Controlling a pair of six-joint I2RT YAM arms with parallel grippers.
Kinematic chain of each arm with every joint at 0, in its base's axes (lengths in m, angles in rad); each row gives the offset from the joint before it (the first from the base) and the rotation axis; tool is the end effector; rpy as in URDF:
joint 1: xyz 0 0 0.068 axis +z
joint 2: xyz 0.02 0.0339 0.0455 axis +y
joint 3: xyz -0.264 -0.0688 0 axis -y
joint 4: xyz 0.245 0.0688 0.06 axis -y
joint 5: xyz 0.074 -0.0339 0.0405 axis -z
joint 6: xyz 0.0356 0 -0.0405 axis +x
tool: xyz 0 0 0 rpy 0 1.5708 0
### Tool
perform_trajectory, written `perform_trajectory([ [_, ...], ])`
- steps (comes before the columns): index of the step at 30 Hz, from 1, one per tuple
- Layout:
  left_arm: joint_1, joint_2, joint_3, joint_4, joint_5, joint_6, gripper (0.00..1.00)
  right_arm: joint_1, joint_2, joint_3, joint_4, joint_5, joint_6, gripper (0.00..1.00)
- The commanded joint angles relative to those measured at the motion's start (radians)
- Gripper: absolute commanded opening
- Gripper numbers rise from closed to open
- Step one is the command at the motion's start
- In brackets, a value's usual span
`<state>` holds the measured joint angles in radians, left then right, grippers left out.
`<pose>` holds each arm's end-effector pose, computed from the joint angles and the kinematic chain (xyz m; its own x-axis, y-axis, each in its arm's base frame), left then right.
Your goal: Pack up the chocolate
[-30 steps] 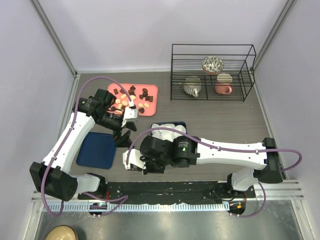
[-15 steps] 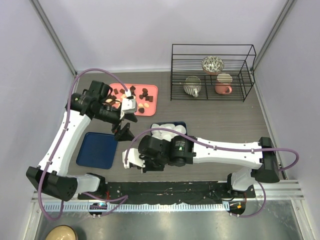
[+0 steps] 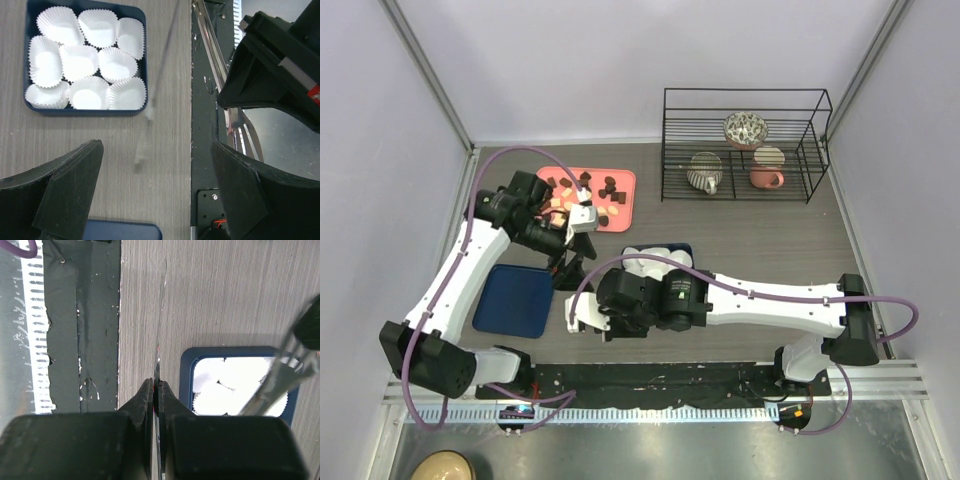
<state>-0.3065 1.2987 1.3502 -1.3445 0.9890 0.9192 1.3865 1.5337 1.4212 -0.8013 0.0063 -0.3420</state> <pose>0.1972 -0.0936 0.3503 -0.2505 0.5376 -0.8051 0.9620 0.0451 -0.2692 0.0602 0.3217 0.3227 0.1927 -0.7961 -0.5737 -0.9741 -0.0849 -0.2095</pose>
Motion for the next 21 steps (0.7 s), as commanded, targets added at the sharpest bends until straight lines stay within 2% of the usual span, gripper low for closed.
perform_trajectory([
  [1,-0.009,0.036,-0.014,-0.317,0.031,0.01,0.93,-0.004,-0.023,0.068,0.014,0.007,-0.005,0.01],
  [5,-0.025,0.05,-0.019,-0.317,0.045,0.033,0.81,-0.006,-0.015,0.071,0.024,-0.032,-0.002,0.01],
  [13,-0.033,0.034,-0.028,-0.288,0.013,0.015,0.77,-0.01,-0.012,0.079,0.027,-0.031,-0.003,0.01],
  [16,-0.037,0.042,-0.031,-0.283,0.007,-0.002,0.64,-0.012,-0.012,0.081,0.028,-0.028,-0.003,0.01],
  [17,-0.039,0.054,-0.026,-0.286,0.005,-0.008,0.57,-0.012,-0.012,0.081,0.027,-0.028,-0.005,0.01],
  [21,-0.046,0.088,-0.022,-0.304,0.008,-0.003,0.51,-0.02,-0.014,0.082,0.028,-0.02,-0.006,0.01],
])
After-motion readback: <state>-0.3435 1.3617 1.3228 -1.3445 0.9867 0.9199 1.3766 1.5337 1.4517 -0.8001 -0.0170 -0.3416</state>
